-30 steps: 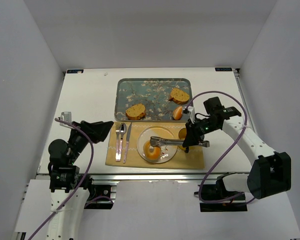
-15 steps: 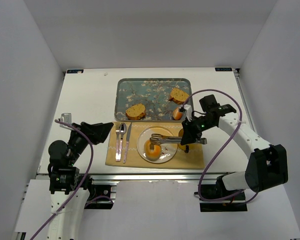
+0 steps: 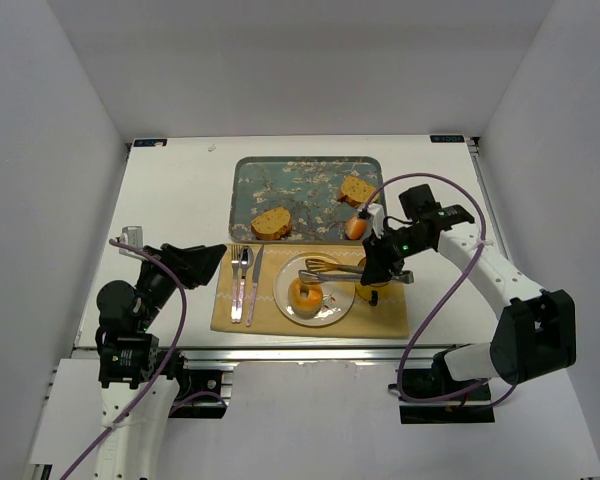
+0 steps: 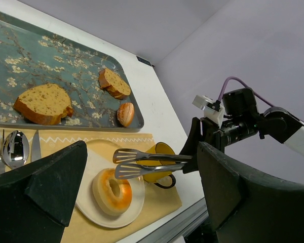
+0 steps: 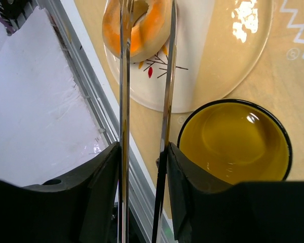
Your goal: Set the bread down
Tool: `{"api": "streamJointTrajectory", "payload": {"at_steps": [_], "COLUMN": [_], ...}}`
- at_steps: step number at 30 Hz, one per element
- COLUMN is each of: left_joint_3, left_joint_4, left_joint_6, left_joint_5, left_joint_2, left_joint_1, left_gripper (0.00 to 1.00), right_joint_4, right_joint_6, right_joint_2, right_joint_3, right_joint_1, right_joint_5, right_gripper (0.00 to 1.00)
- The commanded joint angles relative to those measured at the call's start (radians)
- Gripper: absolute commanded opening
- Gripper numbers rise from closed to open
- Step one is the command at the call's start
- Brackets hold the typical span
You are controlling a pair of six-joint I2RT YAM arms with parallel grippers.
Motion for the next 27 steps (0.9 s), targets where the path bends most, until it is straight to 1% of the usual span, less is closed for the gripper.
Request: {"api": "streamJointTrajectory", "payload": {"at_steps": [1, 3, 5, 6, 9, 10, 12, 13, 15, 16, 17, 19, 20, 21, 22, 23, 24, 25, 26, 27], "left_joint_3": [-0.001, 0.000, 0.000, 0.000, 0.000, 0.002, 0.000, 0.000, 0.002, 0.003, 0.005, 0.003, 0.000, -0.001, -0.003, -0.004, -0.007, -0.009, -0.010, -0.013], "left_joint_4": [0.006, 0.007, 0.007, 0.006, 0.007, 0.007, 0.009, 0.010, 0.010, 0.010, 0.010, 0.012, 0.013, 0.016, 0.019, 0.024, 0.027, 0.029, 0.035, 0.038], "left_joint_6": [0.008, 0.010, 0.010, 0.010, 0.010, 0.010, 0.010, 0.010, 0.013, 0.014, 0.016, 0.016, 0.016, 0.017, 0.016, 0.016, 0.016, 0.016, 0.016, 0.016], "left_joint_5": [-0.005, -0.005, -0.005, -0.005, -0.005, -0.005, -0.005, -0.005, -0.005, -0.005, -0.005, -0.005, -0.003, -0.003, -0.002, -0.002, 0.000, 0.001, 0.001, 0.005], "left_joint_2": [0.003, 0.005, 0.005, 0.005, 0.006, 0.006, 0.008, 0.008, 0.008, 0.009, 0.009, 0.011, 0.011, 0.012, 0.014, 0.014, 0.014, 0.017, 0.018, 0.022], "left_joint_1": [0.003, 0.003, 0.003, 0.003, 0.003, 0.003, 0.003, 0.003, 0.003, 0.003, 0.003, 0.003, 0.003, 0.003, 0.003, 0.003, 0.003, 0.003, 0.003, 0.003], "left_gripper": [0.98, 0.98, 0.98, 0.98, 0.98, 0.98, 0.98, 0.98, 0.98, 0.98, 0.98, 0.98, 0.98, 0.98, 0.98, 0.98, 0.98, 0.98, 0.98, 0.98], "right_joint_4": [0.019, 0.025, 0.028, 0.036, 0.065, 0.079, 0.137, 0.163, 0.221, 0.281, 0.306, 0.382, 0.404, 0.425, 0.476, 0.500, 0.528, 0.562, 0.627, 0.658], "right_joint_6": [-0.013, -0.013, -0.009, 0.003, 0.042, 0.057, 0.095, 0.140, 0.183, 0.209, 0.220, 0.249, 0.255, 0.263, 0.273, 0.283, 0.284, 0.283, 0.277, 0.266], "right_joint_2": [-0.019, -0.014, -0.010, -0.005, 0.008, 0.012, 0.018, 0.019, 0.015, 0.013, 0.013, 0.010, 0.010, 0.010, 0.009, 0.004, -0.001, -0.005, -0.014, -0.017], "right_joint_3": [0.062, 0.082, 0.114, 0.126, 0.187, 0.203, 0.238, 0.244, 0.246, 0.241, 0.235, 0.196, 0.177, 0.156, 0.104, 0.076, 0.044, -0.028, -0.065, -0.100], "right_joint_1": [0.005, 0.004, -0.003, -0.007, -0.041, -0.053, -0.104, -0.124, -0.196, -0.219, -0.269, -0.321, -0.384, -0.410, -0.462, -0.484, -0.505, -0.533, -0.544, -0.550], "right_joint_5": [0.006, 0.009, 0.011, 0.008, 0.000, 0.000, 0.005, 0.008, 0.037, 0.049, 0.068, 0.140, 0.193, 0.224, 0.250, 0.273, 0.328, 0.357, 0.418, 0.443], "right_gripper": [0.46, 0.45, 0.42, 0.39, 0.33, 0.28, 0.23, 0.22, 0.17, 0.16, 0.16, 0.16, 0.16, 0.16, 0.16, 0.17, 0.18, 0.19, 0.19, 0.21]}}
